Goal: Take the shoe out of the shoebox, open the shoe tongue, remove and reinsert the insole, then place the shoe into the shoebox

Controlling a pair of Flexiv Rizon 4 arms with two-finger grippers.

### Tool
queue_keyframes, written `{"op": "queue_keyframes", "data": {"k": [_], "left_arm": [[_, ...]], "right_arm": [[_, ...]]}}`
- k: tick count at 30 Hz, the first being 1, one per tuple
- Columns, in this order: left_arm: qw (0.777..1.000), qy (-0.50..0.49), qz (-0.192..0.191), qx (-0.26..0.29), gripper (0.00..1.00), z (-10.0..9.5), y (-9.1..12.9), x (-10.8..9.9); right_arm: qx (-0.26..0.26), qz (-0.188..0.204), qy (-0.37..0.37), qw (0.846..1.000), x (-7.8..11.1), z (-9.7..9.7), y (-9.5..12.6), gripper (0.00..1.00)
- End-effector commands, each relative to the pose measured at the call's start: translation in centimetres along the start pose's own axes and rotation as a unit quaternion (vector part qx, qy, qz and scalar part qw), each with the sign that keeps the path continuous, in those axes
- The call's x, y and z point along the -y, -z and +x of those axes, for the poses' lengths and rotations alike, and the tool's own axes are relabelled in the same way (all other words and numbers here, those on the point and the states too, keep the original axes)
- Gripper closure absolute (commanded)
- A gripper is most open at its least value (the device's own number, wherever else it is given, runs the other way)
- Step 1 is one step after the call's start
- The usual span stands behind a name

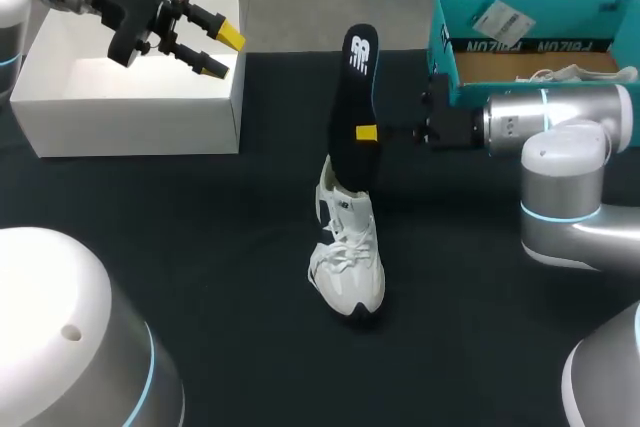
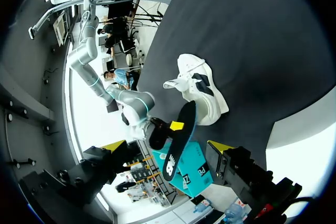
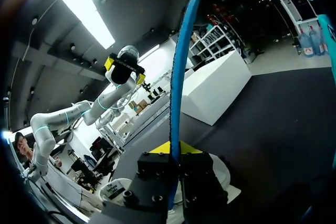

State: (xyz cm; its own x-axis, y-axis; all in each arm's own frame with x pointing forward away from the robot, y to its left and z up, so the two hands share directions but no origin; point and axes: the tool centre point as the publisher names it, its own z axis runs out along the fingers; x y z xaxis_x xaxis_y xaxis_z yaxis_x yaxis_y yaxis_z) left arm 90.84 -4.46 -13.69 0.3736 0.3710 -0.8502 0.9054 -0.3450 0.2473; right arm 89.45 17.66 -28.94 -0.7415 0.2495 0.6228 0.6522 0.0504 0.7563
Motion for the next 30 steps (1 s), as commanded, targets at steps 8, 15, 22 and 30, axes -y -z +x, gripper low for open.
{"op": "queue_keyframes", "data": {"k": [8, 15, 22, 30], "left_arm": [[1.000, 0.000, 0.000, -0.001, 0.00, 0.0, 0.1, 0.1], [1.000, 0.000, 0.000, -0.001, 0.00, 0.0, 0.1, 0.1], [1.000, 0.000, 0.000, -0.001, 0.00, 0.0, 0.1, 0.1], [1.000, 0.000, 0.000, -0.001, 0.00, 0.0, 0.1, 0.1]], "right_arm": [[-0.016, -0.003, 0.040, 0.999, -2.1, 0.4, -0.7, 1.00], [-0.036, -0.009, 0.067, 0.997, -2.5, -0.2, -1.6, 1.00], [-0.027, -0.015, 0.067, 0.997, -2.4, -0.2, -1.6, 1.00], [-0.027, -0.015, 0.067, 0.997, -2.4, -0.2, -1.6, 1.00]]}}
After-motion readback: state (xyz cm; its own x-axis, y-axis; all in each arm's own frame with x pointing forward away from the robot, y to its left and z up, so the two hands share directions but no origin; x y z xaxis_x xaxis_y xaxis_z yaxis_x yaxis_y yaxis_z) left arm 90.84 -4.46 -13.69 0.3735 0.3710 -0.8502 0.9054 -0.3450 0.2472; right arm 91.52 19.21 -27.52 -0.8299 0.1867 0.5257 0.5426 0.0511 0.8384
